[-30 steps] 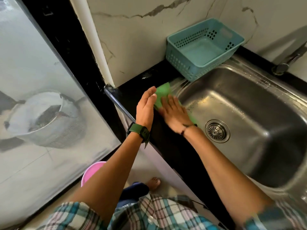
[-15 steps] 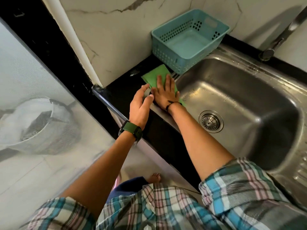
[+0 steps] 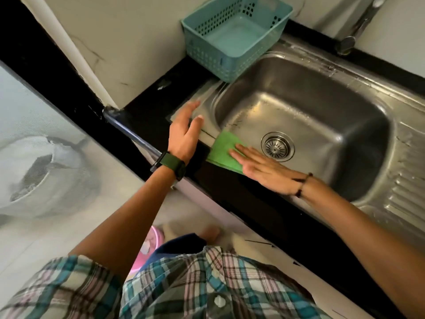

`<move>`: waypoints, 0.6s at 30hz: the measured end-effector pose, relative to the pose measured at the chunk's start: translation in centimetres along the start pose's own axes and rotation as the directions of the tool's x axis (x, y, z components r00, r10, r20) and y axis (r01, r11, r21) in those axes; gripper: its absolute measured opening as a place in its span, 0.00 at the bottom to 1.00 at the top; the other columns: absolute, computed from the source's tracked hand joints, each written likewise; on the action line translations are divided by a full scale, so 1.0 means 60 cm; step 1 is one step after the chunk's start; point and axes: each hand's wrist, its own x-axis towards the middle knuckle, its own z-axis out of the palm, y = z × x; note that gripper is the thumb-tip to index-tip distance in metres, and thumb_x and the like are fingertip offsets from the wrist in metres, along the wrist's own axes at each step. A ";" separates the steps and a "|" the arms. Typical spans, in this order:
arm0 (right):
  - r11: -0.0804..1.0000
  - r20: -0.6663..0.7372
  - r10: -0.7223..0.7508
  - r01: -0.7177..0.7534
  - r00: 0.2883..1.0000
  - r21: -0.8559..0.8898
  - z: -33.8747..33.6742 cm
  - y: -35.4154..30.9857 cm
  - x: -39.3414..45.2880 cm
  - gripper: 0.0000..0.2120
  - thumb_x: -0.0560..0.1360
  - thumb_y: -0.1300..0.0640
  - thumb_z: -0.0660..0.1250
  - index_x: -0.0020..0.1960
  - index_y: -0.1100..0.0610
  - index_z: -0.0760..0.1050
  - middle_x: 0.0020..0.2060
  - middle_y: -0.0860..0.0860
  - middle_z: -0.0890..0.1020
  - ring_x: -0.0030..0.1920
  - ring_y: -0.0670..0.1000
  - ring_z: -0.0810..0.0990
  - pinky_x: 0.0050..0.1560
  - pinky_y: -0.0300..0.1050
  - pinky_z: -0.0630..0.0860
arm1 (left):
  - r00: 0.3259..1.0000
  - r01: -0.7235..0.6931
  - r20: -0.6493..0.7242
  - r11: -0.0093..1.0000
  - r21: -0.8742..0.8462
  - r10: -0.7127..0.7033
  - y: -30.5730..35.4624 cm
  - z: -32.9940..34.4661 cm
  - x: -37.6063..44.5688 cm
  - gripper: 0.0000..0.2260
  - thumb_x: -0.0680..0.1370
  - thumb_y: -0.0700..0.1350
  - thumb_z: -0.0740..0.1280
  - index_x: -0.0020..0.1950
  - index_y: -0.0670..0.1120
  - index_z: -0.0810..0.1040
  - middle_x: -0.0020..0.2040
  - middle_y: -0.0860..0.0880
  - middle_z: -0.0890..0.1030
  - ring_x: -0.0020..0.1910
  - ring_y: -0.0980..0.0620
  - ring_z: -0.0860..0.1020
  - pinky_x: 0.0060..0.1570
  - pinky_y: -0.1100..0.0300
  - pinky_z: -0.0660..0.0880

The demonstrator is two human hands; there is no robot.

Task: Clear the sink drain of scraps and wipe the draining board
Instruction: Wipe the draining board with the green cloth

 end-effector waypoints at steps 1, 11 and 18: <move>1.000 -0.033 0.003 -0.004 0.999 -0.009 -0.002 -0.012 0.027 0.23 0.81 0.44 0.44 0.73 0.38 0.42 0.76 0.40 0.41 0.76 0.46 0.37 0.75 0.61 0.41 | 1.000 0.011 -0.001 1.000 0.010 -0.011 0.002 0.002 0.000 0.23 0.73 0.48 0.56 0.67 0.44 0.70 0.68 0.44 0.73 0.66 0.47 0.71 0.66 0.55 0.67; 0.998 -0.226 0.057 -0.054 0.972 0.019 0.010 -0.052 0.079 0.24 0.79 0.43 0.46 0.75 0.42 0.49 0.77 0.43 0.50 0.77 0.49 0.46 0.72 0.64 0.50 | 0.993 -0.098 0.089 0.939 0.331 0.072 0.025 0.065 -0.010 0.23 0.73 0.52 0.54 0.61 0.42 0.76 0.60 0.41 0.79 0.60 0.44 0.76 0.59 0.56 0.70; 0.910 -0.287 0.405 -0.414 0.868 0.029 0.102 0.105 -0.288 0.19 0.78 0.40 0.41 0.67 0.31 0.39 0.75 0.36 0.48 0.76 0.42 0.41 0.73 0.54 0.36 | 0.861 -0.174 0.502 0.975 0.137 0.083 0.071 0.202 -0.066 0.15 0.79 0.50 0.57 0.57 0.44 0.79 0.57 0.42 0.82 0.57 0.47 0.78 0.49 0.66 0.67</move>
